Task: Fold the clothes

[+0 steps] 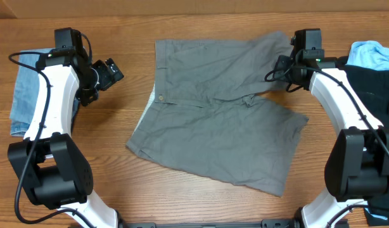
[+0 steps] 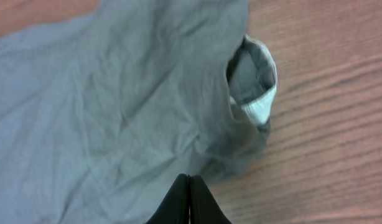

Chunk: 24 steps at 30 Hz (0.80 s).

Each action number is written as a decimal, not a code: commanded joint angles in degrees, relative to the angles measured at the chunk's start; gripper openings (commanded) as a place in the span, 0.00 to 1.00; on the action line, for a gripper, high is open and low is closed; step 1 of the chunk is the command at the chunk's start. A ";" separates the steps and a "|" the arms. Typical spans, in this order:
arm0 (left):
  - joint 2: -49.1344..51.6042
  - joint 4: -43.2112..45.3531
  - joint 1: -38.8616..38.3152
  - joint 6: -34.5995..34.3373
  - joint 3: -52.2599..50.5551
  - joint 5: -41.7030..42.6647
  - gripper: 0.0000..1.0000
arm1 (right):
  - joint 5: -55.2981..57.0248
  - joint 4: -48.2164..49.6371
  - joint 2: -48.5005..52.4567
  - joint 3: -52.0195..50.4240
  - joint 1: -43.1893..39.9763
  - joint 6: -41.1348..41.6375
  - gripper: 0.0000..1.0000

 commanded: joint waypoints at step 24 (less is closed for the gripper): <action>-0.74 0.07 -0.04 -1.16 0.31 -0.39 1.00 | -4.04 5.97 2.75 -0.55 -4.31 -18.05 0.48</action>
